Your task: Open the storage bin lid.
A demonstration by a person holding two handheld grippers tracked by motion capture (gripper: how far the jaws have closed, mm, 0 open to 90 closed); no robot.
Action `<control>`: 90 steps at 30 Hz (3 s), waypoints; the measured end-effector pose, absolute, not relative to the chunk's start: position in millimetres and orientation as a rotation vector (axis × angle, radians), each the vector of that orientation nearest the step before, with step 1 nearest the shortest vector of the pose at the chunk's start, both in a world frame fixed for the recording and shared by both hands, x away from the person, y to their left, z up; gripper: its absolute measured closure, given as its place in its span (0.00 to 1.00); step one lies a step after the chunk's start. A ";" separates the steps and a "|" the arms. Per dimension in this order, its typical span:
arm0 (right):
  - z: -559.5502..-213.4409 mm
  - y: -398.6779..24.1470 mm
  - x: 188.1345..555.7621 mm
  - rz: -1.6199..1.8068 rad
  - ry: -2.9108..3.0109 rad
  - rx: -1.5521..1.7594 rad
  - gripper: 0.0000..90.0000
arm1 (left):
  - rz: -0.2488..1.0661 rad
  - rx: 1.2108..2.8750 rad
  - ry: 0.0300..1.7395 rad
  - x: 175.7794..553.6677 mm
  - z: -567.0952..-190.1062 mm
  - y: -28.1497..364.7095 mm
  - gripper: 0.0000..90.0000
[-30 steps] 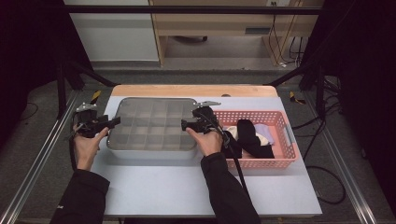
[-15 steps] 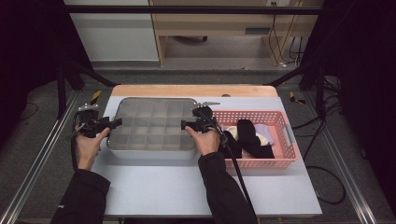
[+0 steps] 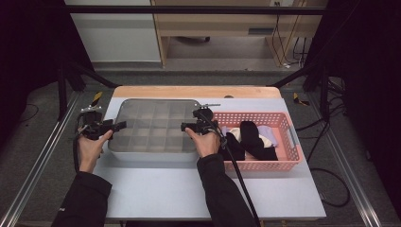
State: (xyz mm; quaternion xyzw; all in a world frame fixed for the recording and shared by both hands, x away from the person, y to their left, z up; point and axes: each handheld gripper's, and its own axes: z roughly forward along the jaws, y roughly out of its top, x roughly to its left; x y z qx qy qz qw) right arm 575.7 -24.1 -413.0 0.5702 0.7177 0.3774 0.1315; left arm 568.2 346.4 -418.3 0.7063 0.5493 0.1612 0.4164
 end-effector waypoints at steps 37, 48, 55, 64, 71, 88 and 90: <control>-375.2 -47.4 554.0 1.320 1.989 1.623 0.53 | 0.396 1.541 1.301 534.0 -384.9 369.1 0.65; -352.6 -65.9 526.4 1.468 1.953 1.561 0.68 | 0.445 1.527 1.214 503.5 -363.9 371.6 0.72; -339.6 -80.7 506.7 1.544 1.963 1.485 0.78 | 0.458 1.519 1.157 484.3 -351.2 368.7 0.73; -329.0 -97.9 479.6 1.626 1.987 1.395 0.82 | 0.473 1.521 1.107 463.2 -340.0 363.5 0.73; -328.6 -110.7 461.1 1.700 1.986 1.344 0.84 | 0.483 1.536 1.096 450.1 -339.3 355.3 0.71; -340.3 -127.0 419.1 1.729 2.051 1.250 0.85 | 0.479 1.558 1.091 401.1 -353.4 346.9 0.72; -343.0 -127.7 412.9 1.722 2.064 1.249 0.85 | 0.480 1.562 1.092 394.3 -355.4 346.3 0.72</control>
